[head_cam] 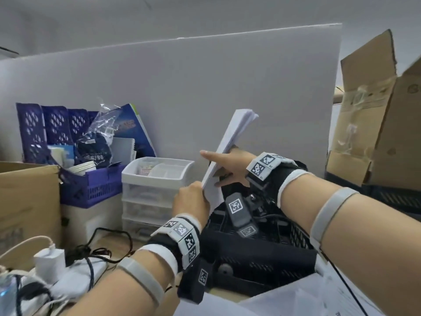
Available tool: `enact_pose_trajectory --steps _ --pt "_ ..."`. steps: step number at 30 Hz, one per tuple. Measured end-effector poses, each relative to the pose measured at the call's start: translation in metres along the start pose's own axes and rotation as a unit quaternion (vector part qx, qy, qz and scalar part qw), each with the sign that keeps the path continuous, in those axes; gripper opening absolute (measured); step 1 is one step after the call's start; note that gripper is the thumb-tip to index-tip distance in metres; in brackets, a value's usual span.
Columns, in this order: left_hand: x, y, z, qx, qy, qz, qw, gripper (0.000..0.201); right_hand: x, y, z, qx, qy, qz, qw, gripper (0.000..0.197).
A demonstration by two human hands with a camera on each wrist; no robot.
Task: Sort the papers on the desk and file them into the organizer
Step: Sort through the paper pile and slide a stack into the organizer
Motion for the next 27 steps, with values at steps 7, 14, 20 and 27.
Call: enact_pose_trajectory --steps 7,14,20,27 --pt "-0.003 -0.023 -0.018 0.034 -0.005 0.066 0.997 0.016 -0.026 0.020 -0.017 -0.029 -0.025 -0.038 0.999 0.029" --pt "-0.021 -0.061 -0.017 0.111 0.023 0.183 0.977 0.085 -0.052 0.021 -0.041 0.004 -0.033 -0.071 0.997 0.036" --pt "-0.031 -0.061 -0.001 0.080 0.016 0.140 0.987 0.043 -0.056 0.009 -0.049 0.081 -0.069 -0.043 0.993 0.017" --pt "-0.042 -0.078 0.013 0.106 0.030 0.178 0.978 0.023 -0.070 -0.011 -0.073 0.105 -0.022 -0.048 0.993 0.058"
Point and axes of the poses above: each hand's wrist, its own x-axis away from the middle knuckle, its own y-axis out of the back of the hand, z = x × y, the point moved 1 cm from there along -x, towards the middle knuckle, and after that the axes turned 1 degree about x, right-handed, at the moved point
